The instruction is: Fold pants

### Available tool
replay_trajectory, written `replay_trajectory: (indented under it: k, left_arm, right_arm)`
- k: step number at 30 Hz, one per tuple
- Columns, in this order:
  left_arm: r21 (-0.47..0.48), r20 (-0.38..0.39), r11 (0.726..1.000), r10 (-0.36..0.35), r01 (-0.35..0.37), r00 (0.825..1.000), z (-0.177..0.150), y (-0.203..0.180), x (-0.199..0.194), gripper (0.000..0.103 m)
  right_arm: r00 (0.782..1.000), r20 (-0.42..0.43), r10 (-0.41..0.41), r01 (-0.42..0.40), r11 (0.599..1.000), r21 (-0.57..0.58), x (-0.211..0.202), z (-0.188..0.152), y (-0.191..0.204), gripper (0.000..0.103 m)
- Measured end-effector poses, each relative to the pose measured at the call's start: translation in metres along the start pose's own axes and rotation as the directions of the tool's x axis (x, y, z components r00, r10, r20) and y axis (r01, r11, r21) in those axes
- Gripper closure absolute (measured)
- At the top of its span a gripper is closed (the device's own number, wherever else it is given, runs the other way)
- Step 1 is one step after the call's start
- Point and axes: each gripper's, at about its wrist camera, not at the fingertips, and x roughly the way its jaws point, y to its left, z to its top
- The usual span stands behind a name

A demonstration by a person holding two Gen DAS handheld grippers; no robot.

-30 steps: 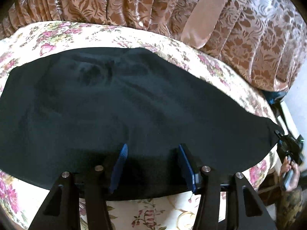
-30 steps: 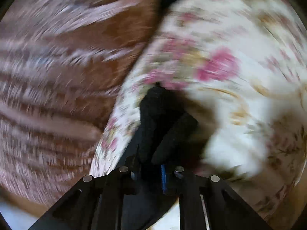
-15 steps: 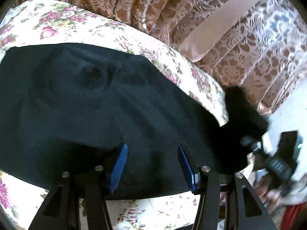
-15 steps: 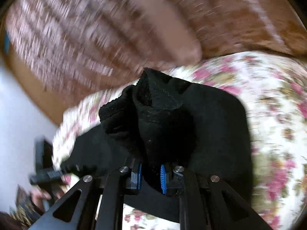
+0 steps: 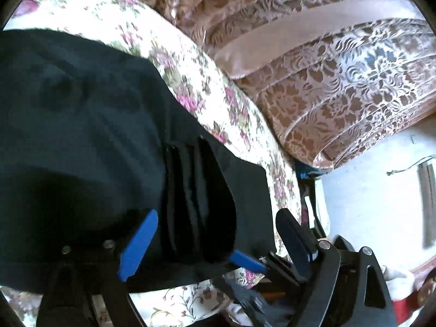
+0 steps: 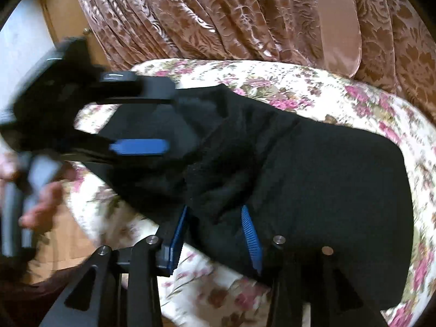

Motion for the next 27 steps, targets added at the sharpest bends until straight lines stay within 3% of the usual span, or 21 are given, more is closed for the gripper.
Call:
replay_trajectory:
  k: [5,11,14,16,17,21,25,27]
  left_arm:
    - [-0.009,-0.046,1.000,0.011,-0.011,0.999,0.000,-0.005,0.023,0.015]
    - [0.020,-0.077,0.996,0.087,-0.086,0.993,-0.003,-0.012,0.035,0.019]
    - [0.078,-0.111,0.990,0.128,-0.120,0.985,-0.004,-0.021,0.045,0.039]
    - [0.144,-0.111,0.978,0.168,-0.151,0.980,-0.006,-0.030,0.049,0.077]
    - [0.161,-0.112,0.974,0.177,-0.158,0.978,-0.006,-0.033,0.050,0.083]
    - [0.214,-0.074,0.967,0.156,-0.137,0.985,-0.006,-0.047,0.043,0.092]
    - [0.283,-0.025,0.958,0.064,-0.054,0.998,-0.008,-0.067,0.024,0.092]
    - [0.313,0.009,0.947,0.072,-0.071,0.997,-0.008,-0.074,0.017,0.092]
  right_arm:
    - [0.999,0.027,0.030,-0.031,0.999,0.041,-0.034,-0.017,-0.010,0.061]
    - [0.997,0.044,-0.057,0.047,0.978,0.204,-0.074,-0.055,-0.056,0.061]
    - [0.992,0.034,-0.121,0.104,0.946,0.308,-0.088,-0.077,-0.088,0.061]
    - [0.989,0.007,-0.147,0.135,0.922,0.363,-0.089,-0.089,-0.107,0.061]
    - [0.988,-0.006,-0.157,0.146,0.903,0.404,-0.090,-0.098,-0.117,0.061]
    - [0.980,-0.017,-0.198,0.182,0.858,0.481,-0.089,-0.114,-0.136,0.061]
    - [0.971,0.018,-0.239,0.199,0.847,0.493,-0.085,-0.106,-0.141,0.061]
    - [0.975,0.035,-0.218,0.171,0.844,0.508,-0.082,-0.102,-0.144,0.061]
